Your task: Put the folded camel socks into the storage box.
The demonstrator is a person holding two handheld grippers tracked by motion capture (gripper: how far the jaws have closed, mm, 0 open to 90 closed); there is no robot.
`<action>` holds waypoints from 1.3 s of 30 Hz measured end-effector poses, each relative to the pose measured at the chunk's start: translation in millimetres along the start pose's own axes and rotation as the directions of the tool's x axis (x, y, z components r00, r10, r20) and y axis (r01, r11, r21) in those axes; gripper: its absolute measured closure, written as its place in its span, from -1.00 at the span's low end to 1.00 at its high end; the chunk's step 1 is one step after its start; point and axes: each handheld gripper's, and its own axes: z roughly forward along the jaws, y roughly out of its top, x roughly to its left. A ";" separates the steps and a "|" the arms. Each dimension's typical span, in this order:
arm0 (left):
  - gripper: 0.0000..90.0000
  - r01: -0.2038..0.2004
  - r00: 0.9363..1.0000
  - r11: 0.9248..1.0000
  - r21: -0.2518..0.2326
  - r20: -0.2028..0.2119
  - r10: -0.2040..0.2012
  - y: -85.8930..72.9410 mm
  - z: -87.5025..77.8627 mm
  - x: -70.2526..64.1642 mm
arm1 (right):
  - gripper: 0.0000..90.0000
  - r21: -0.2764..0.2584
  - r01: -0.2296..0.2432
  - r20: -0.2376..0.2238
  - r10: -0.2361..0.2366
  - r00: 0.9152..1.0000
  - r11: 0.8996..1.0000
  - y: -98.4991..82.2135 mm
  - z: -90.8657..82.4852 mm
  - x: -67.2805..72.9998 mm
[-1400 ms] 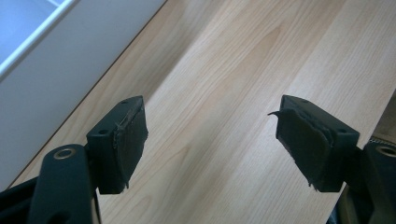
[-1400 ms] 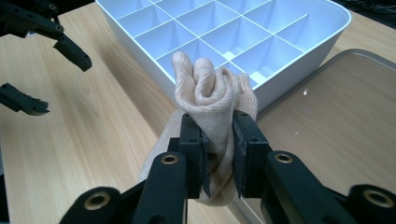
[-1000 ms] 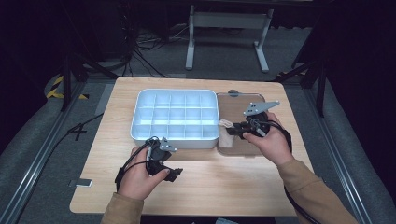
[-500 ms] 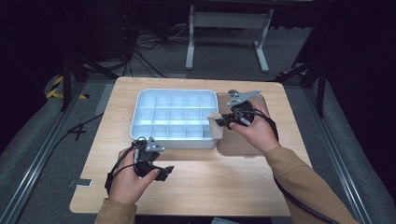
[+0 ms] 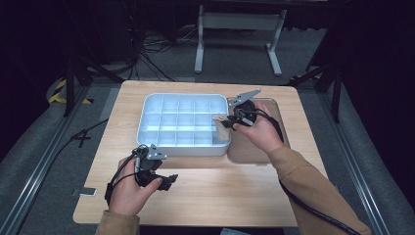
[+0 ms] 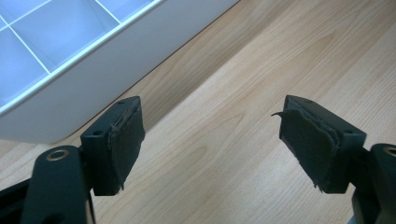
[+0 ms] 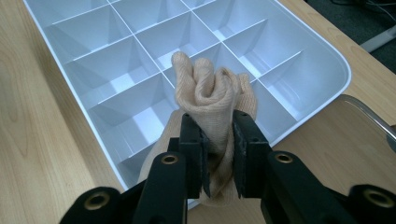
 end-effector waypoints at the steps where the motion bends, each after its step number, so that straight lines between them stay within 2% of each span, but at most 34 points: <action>1: -0.50 0.001 1.000 1.000 -0.001 0.000 -0.001 -0.1 0.1 0.3 | 0.69 0.001 -0.009 -0.008 0.009 1.000 1.000 0.9 1.9 0.4; 11: -0.50 -0.011 1.000 1.000 0.010 0.016 0.011 2.1 4.0 -0.2 | 0.69 0.079 0.023 0.026 -0.025 0.999 0.997 4.8 17.6 6.9; 12: -0.50 -0.022 1.000 1.000 0.012 0.018 0.021 2.9 4.8 -0.2 | 0.69 0.095 0.028 0.043 -0.032 0.999 0.995 4.5 20.8 9.0; 14: -0.50 -0.016 1.000 1.000 0.008 0.019 0.016 2.9 5.5 -0.7 | 0.69 0.103 0.027 0.048 -0.033 0.998 0.994 4.1 22.1 10.1; 15: -0.50 -0.034 0.999 0.999 0.014 0.022 0.033 3.9 5.6 0.3 | 0.69 0.113 0.017 0.053 -0.023 0.998 0.993 3.1 25.3 10.8; 17: -0.50 -0.022 0.999 1.000 0.021 0.030 0.021 4.3 6.0 -0.3 | 0.68 0.123 0.012 0.053 -0.018 0.998 0.992 2.2 28.2 11.3; 19: -0.50 -0.031 0.999 0.999 0.016 0.029 0.030 4.7 7.3 0.6 | 0.68 0.131 0.012 0.053 -0.019 0.998 0.991 1.7 30.0 11.8; 29: -0.50 -0.028 0.999 0.999 0.025 0.038 0.027 4.9 9.6 0.7 | 0.69 0.188 -0.003 0.065 -0.010 0.998 0.982 -2.7 42.0 17.2; 32: -0.50 -0.041 0.998 0.999 0.018 0.037 0.040 5.4 9.8 1.3 | 0.69 0.231 -0.043 0.088 0.023 0.996 0.972 -2.1 46.4 20.2; 34: -0.50 -0.035 0.999 0.999 0.024 0.040 0.034 5.1 9.8 0.9 | 0.69 0.237 -0.043 0.090 0.022 0.996 0.971 -1.9 47.2 20.4; 39: -0.50 -0.044 0.998 0.999 0.029 0.039 0.043 5.0 9.5 1.0 | 0.71 0.313 -0.027 0.080 0.002 0.997 0.949 -1.4 55.0 25.4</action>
